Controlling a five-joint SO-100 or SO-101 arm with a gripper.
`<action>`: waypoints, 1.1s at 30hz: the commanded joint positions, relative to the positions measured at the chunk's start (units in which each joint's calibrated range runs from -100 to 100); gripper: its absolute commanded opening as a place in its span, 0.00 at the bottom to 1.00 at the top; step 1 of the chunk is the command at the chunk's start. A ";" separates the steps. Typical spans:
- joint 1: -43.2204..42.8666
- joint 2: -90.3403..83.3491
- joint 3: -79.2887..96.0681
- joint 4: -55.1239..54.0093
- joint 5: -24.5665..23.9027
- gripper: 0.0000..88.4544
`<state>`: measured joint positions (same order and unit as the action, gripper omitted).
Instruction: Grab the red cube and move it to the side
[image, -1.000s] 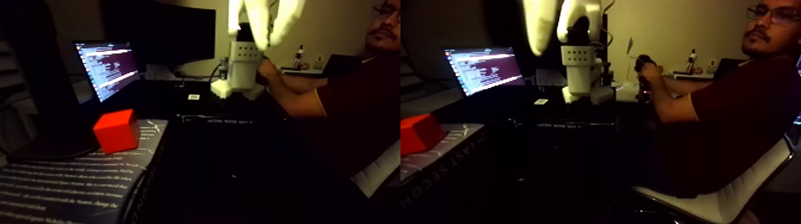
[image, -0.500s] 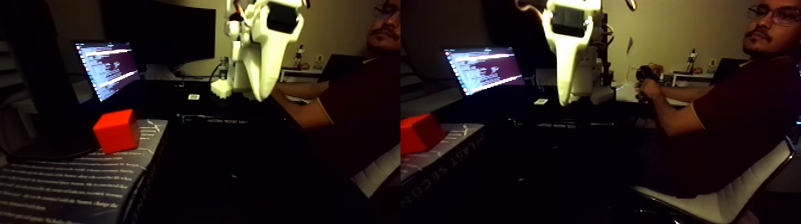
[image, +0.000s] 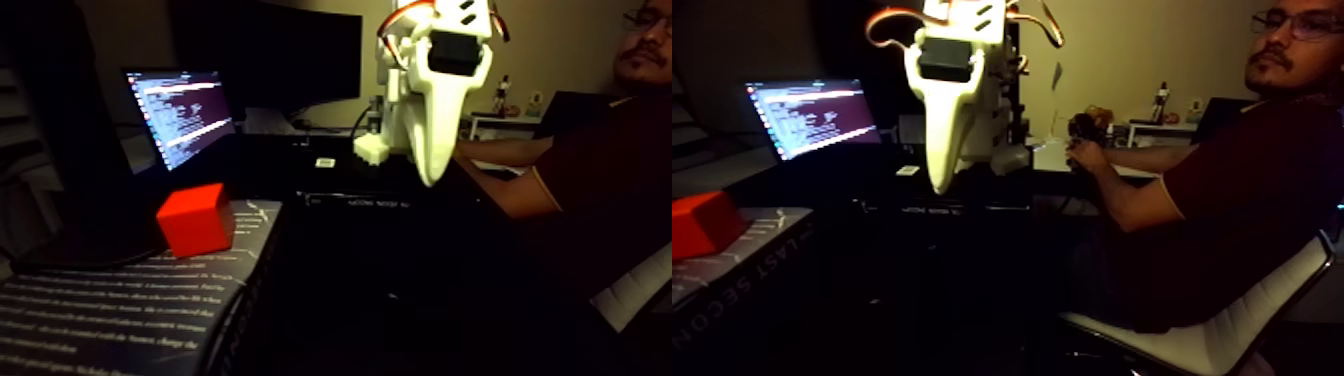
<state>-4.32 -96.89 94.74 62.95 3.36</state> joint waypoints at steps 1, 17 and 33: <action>-0.17 -2.10 -0.09 2.50 -0.20 0.01; 0.33 -2.44 0.18 2.50 0.02 0.01; 0.58 -2.44 0.37 2.08 0.02 0.01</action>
<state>-4.32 -99.41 95.19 65.08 3.36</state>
